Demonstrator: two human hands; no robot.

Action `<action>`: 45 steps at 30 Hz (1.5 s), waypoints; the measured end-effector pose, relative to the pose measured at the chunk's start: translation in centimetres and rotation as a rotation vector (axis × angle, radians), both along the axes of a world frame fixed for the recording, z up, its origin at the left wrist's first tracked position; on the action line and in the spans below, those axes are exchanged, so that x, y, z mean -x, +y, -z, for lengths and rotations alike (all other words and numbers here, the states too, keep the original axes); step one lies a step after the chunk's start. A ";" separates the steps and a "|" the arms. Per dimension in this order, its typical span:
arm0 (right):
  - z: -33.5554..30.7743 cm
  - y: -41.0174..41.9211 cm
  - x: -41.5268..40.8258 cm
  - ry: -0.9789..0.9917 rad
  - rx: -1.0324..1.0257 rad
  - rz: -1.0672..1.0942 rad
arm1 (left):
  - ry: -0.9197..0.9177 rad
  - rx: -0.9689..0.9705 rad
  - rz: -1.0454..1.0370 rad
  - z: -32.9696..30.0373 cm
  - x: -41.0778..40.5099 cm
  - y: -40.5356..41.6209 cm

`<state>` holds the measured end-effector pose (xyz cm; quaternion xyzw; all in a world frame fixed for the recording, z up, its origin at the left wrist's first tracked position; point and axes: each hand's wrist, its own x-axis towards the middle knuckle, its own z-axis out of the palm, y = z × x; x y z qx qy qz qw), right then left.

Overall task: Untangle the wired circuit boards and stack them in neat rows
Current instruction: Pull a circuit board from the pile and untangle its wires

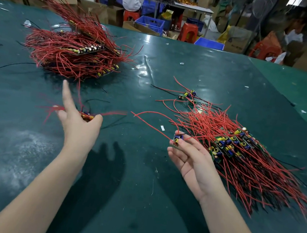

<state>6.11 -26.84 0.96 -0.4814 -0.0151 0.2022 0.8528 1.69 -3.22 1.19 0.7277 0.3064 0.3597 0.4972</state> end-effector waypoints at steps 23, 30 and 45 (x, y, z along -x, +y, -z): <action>0.4 0.9 0.9 -0.063 0.100 -0.298 | -0.058 0.085 0.959 1.3 1.1 -6.7; 0.2 0.8 1.0 -0.113 0.175 -0.302 | -0.111 0.299 0.922 1.1 0.8 -6.6; 1.2 1.2 1.6 -0.562 0.529 -0.089 | -0.115 0.215 0.789 1.1 0.8 -6.4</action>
